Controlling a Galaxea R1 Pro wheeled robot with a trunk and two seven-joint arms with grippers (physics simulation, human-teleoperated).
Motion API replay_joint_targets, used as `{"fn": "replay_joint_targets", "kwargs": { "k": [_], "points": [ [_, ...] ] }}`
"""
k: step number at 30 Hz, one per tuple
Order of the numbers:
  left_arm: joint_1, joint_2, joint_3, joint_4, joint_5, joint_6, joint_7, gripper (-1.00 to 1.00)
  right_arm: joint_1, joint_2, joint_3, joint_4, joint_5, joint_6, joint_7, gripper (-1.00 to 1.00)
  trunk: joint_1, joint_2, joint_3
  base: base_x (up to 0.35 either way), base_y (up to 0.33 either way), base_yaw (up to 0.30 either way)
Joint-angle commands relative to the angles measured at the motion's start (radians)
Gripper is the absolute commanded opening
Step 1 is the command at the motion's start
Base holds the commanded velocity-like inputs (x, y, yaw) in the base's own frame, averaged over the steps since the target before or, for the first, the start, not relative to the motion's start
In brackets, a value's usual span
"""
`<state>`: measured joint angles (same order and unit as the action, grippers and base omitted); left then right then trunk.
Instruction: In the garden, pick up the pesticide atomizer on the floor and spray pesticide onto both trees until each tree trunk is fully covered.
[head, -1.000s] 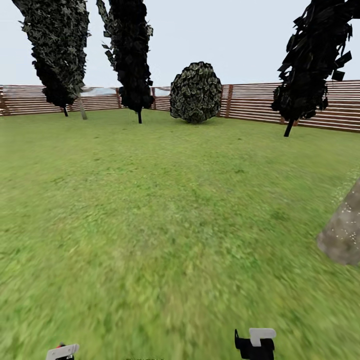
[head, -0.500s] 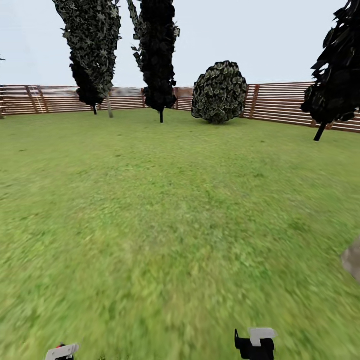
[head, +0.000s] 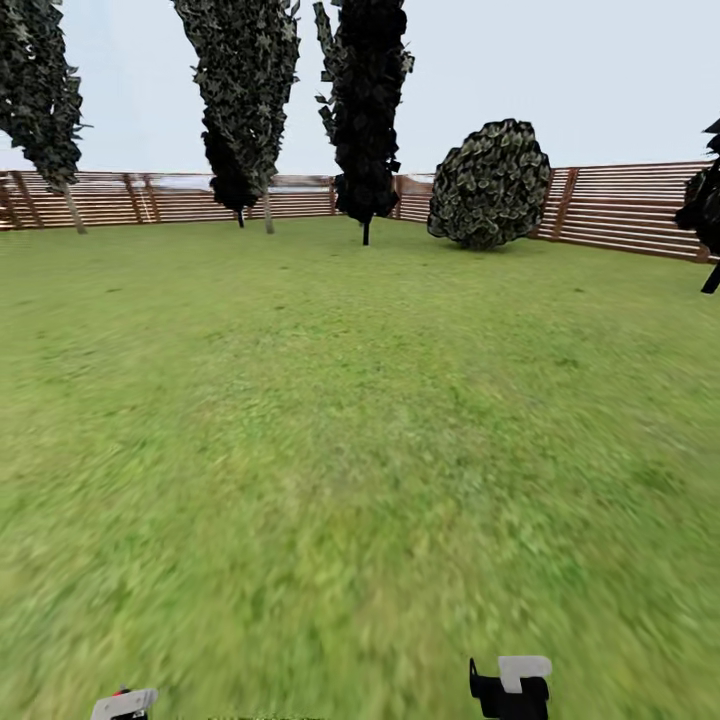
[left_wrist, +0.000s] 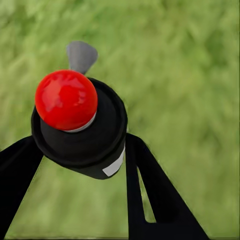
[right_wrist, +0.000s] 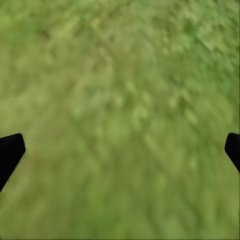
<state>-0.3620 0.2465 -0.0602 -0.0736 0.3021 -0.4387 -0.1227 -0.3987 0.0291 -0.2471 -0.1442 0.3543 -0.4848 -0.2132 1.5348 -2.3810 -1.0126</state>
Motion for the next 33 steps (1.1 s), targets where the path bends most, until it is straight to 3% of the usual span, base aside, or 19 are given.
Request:
{"fn": "replay_joint_targets", "kwargs": {
  "k": [1, 33],
  "points": [
    [0.0, 0.0, 0.0, 0.0, 0.0, 0.0, 0.0, -1.0, 0.0, 0.0, 0.0, 0.0, 0.0, 0.0, 0.0, 1.0, 0.0, 0.0, 0.0, 0.0, 0.0, 0.279],
    [0.0, -0.001, 0.0, -0.002, -0.001, 0.0, 0.0, -1.0, 0.0, 0.003, 0.0, 0.0, 0.0, 0.0, 0.0, 1.0, 0.0, 0.0, 0.0, 0.0, 0.0, 0.279]
  ]
}}
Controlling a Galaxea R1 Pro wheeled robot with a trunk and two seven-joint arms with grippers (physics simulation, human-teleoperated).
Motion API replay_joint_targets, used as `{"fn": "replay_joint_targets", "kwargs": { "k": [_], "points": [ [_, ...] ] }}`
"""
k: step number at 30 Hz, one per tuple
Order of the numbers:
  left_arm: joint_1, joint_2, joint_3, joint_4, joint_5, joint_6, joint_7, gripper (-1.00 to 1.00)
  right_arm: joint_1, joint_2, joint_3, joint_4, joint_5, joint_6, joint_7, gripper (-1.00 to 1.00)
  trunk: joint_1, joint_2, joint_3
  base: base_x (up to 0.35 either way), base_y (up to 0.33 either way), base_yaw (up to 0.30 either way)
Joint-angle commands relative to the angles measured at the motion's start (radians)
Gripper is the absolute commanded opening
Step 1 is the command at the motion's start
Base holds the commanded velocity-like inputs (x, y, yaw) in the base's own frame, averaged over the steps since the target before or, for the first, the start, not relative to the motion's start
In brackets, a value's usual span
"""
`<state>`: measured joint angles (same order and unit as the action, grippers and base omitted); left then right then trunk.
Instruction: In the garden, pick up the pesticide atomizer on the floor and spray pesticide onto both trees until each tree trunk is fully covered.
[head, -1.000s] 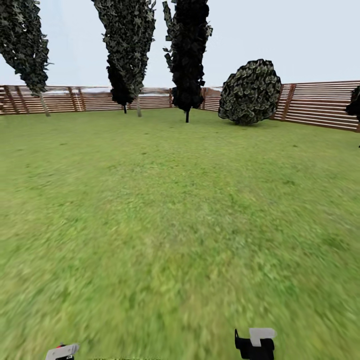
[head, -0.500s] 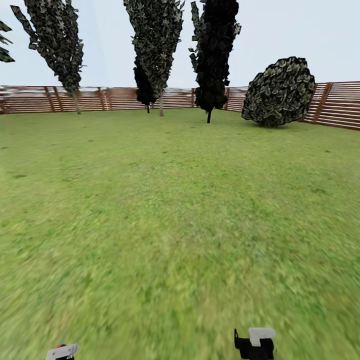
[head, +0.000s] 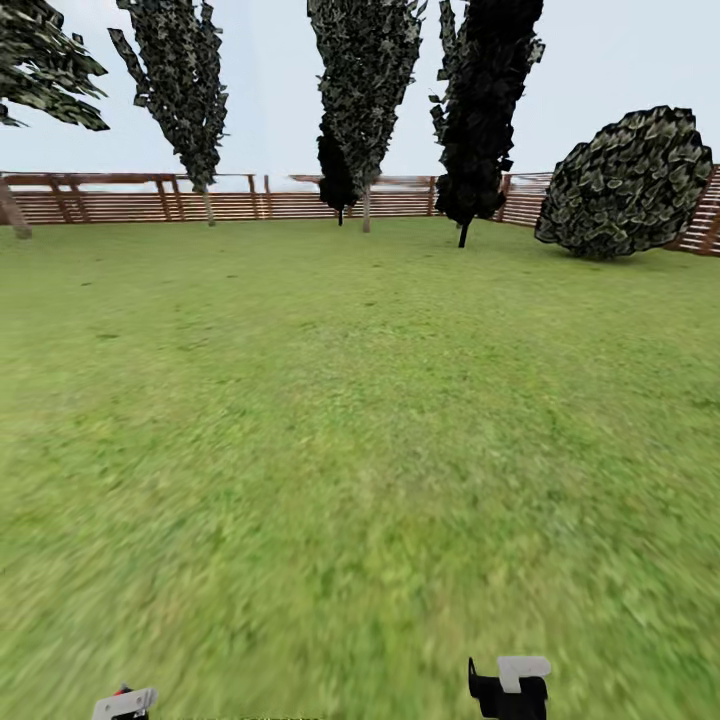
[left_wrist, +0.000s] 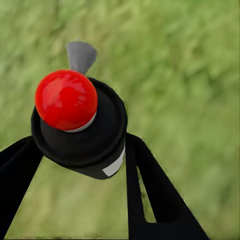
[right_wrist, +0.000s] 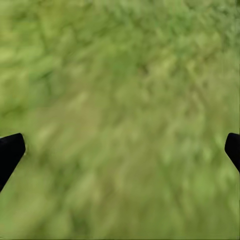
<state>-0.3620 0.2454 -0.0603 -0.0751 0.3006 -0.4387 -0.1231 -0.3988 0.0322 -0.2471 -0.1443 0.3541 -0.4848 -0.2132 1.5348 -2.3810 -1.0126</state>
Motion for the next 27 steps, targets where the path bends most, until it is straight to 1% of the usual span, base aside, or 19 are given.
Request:
{"fn": "replay_joint_targets", "kwargs": {
  "k": [1, 10, 13, 15, 21, 27],
  "points": [
    [0.0, 0.0, 0.0, 0.0, 0.0, 0.0, 0.0, -1.0, 0.0, 0.0, 0.0, 0.0, 0.0, 0.0, 0.0, 1.0, 0.0, 0.0, 0.0, 0.0, 0.0, 0.279],
    [0.0, -0.001, 0.0, 0.0, -0.002, 0.0, 0.0, -1.0, 0.0, -0.001, 0.0, -0.001, -0.001, 0.0, 0.001, 1.0, 0.0, 0.0, -0.002, 0.0, 0.0, 0.279],
    [0.0, -0.002, -0.002, 0.0, -0.013, 0.001, -0.001, -1.0, 0.0, -0.001, 0.0, -0.001, -0.001, 0.0, 0.0, 1.0, 0.0, 0.0, -0.004, 0.0, 0.0, 0.279],
    [0.0, -0.015, -0.004, 0.0, -0.017, 0.001, -0.002, -1.0, 0.0, -0.002, 0.0, -0.001, -0.001, 0.0, 0.0, 1.0, 0.0, 0.0, -0.005, 0.0, 0.0, 0.279],
    [0.0, -0.03, -0.005, 0.001, -0.013, 0.002, -0.003, -1.0, 0.0, -0.002, 0.0, -0.003, 0.0, 0.0, 0.0, 1.0, 0.0, 0.0, -0.008, 0.0, 0.0, 0.279],
    [0.0, -0.031, -0.003, 0.002, -0.004, 0.0, -0.001, -1.0, 0.0, 0.0, 0.0, -0.001, 0.004, 0.0, 0.001, 1.0, 0.0, 0.0, -0.012, 0.0, 0.0, 0.279]
  ]
}}
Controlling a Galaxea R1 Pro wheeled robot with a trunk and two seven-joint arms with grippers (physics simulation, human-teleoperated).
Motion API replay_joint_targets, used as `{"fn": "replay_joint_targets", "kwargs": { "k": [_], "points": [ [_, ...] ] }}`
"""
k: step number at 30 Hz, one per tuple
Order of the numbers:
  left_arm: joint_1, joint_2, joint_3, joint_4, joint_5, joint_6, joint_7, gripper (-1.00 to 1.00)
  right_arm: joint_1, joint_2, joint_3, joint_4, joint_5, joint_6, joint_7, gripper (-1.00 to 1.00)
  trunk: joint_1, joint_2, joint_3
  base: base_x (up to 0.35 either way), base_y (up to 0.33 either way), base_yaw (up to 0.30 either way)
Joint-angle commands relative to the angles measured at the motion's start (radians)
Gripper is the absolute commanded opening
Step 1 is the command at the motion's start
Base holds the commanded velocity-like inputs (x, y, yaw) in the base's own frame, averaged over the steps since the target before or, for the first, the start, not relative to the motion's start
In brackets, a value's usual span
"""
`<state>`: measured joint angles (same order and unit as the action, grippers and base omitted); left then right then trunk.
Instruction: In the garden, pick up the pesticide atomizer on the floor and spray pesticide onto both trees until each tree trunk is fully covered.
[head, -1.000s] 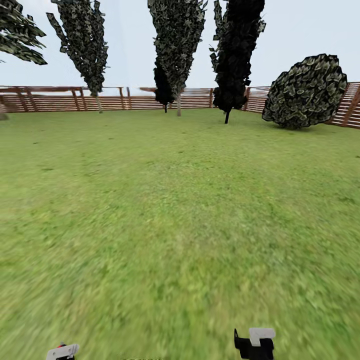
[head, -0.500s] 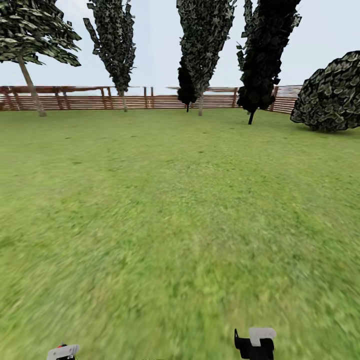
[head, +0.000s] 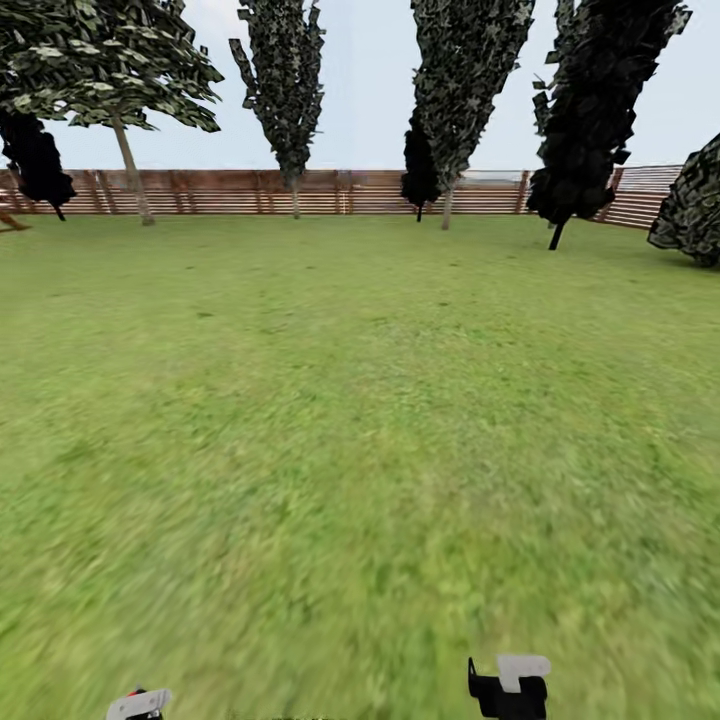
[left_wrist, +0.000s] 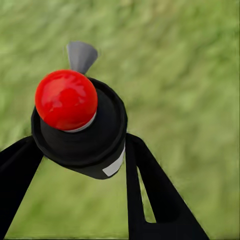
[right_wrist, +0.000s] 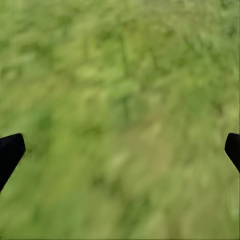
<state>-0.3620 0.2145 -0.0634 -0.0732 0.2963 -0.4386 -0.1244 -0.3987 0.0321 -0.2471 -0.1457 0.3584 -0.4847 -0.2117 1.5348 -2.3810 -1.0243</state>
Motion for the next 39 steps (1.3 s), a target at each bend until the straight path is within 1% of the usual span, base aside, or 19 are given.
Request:
{"fn": "replay_joint_targets", "kwargs": {
  "k": [1, 21, 30, 35, 36, 38, 39],
  "points": [
    [0.0, 0.0, 0.0, 0.0, 0.001, 0.0, 0.0, -1.0, 0.0, 0.0, 0.0, 0.0, 0.0, 0.0, 0.0, 1.0, 0.0, 0.0, -0.001, 0.0, 0.0, 0.279],
    [0.0, 0.003, 0.003, 0.001, 0.001, 0.001, 0.002, -1.0, 0.001, 0.0, 0.0, 0.002, 0.001, 0.0, 0.0, 1.0, 0.0, 0.0, -0.012, 0.0, 0.0, 0.279],
    [0.0, 0.0, 0.003, 0.0, 0.001, 0.001, 0.002, -1.0, 0.0, 0.0, 0.0, 0.002, 0.001, 0.0, 0.0, 1.0, 0.0, 0.0, -0.018, 0.0, 0.0, 0.279],
    [0.0, 0.006, 0.005, 0.001, 0.003, 0.003, 0.004, -1.0, 0.0, 0.0, 0.0, 0.002, 0.001, 0.0, 0.0, 1.0, 0.0, 0.0, -0.021, 0.0, 0.0, 0.279],
    [0.0, 0.008, 0.008, 0.001, 0.013, 0.003, 0.005, -1.0, 0.0, 0.0, 0.0, 0.002, 0.001, 0.0, 0.0, 1.0, 0.0, 0.0, -0.021, 0.0, 0.0, 0.279],
    [0.0, 0.01, 0.017, 0.001, 0.058, 0.001, 0.008, -1.0, 0.0, 0.0, 0.0, 0.002, 0.001, 0.0, 0.0, 1.0, 0.0, 0.0, -0.022, 0.0, 0.0, 0.279],
    [0.0, 0.01, 0.018, 0.001, 0.074, 0.001, 0.008, -1.0, 0.0, 0.0, 0.0, 0.002, 0.001, 0.0, 0.0, 1.0, 0.0, 0.0, -0.023, 0.0, 0.0, 0.279]
  ]
}}
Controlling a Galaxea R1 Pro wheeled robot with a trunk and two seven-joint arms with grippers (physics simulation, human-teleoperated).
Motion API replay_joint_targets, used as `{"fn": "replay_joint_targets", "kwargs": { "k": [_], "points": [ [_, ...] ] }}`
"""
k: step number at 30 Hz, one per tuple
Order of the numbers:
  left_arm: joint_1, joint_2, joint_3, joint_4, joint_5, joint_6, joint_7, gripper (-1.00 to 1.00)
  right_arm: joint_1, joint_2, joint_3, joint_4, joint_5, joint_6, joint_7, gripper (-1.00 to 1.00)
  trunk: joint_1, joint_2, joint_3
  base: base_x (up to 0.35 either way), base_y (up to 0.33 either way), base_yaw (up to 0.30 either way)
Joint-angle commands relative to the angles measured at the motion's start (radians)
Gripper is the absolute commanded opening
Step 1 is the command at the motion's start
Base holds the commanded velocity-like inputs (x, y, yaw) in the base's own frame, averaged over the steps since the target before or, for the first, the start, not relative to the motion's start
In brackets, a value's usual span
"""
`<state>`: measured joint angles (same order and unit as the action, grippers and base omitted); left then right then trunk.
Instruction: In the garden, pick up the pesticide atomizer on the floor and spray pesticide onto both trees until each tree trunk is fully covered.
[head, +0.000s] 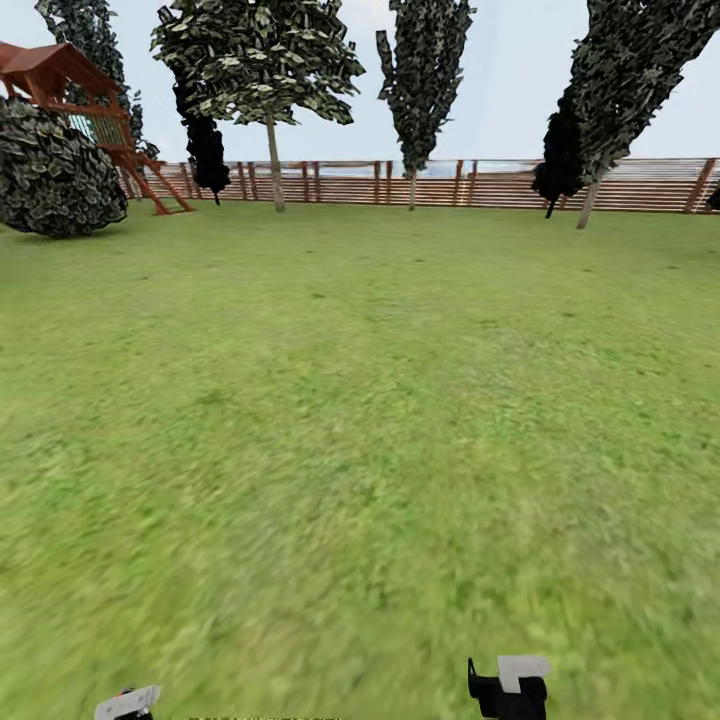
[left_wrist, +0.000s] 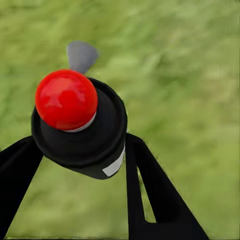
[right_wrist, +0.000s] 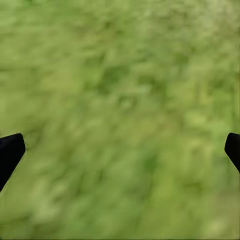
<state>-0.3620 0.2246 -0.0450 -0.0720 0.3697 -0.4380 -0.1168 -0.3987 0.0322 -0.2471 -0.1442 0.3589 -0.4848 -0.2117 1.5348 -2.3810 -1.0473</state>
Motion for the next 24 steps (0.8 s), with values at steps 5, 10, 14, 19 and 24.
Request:
{"fn": "replay_joint_targets", "kwargs": {
  "k": [5, 10, 14, 19, 24],
  "points": [
    [0.0, -0.002, -0.001, 0.0, 0.01, -0.001, -0.002, -1.0, 0.0, 0.0, 0.0, 0.0, 0.0, 0.0, 0.0, 1.0, 0.0, 0.0, -0.003, 0.0, 0.0, 0.279],
    [0.0, -0.005, -0.002, 0.0, 0.008, -0.001, -0.004, -1.0, 0.0, 0.0, 0.0, 0.0, 0.0, 0.0, 0.0, 1.0, 0.0, 0.0, -0.006, 0.0, 0.0, 0.279],
    [0.0, -0.005, -0.003, 0.0, 0.008, 0.001, -0.004, -1.0, 0.0, 0.0, 0.0, 0.0, 0.0, 0.0, 0.0, 1.0, 0.0, 0.0, -0.008, 0.062, 0.0, 0.279],
    [0.0, -0.005, -0.003, 0.0, 0.008, 0.001, -0.003, -1.0, 0.0, 0.0, 0.0, 0.0, 0.0, 0.0, 0.0, 1.0, 0.0, 0.0, -0.011, 0.306, 0.0, 0.279],
    [0.0, -0.005, -0.003, 0.0, 0.008, 0.001, -0.003, -1.0, 0.0, 0.0, 0.0, 0.0, 0.0, 0.0, 0.0, 1.0, 0.0, 0.0, -0.014, 0.338, 0.031, 0.279]
  ]
}}
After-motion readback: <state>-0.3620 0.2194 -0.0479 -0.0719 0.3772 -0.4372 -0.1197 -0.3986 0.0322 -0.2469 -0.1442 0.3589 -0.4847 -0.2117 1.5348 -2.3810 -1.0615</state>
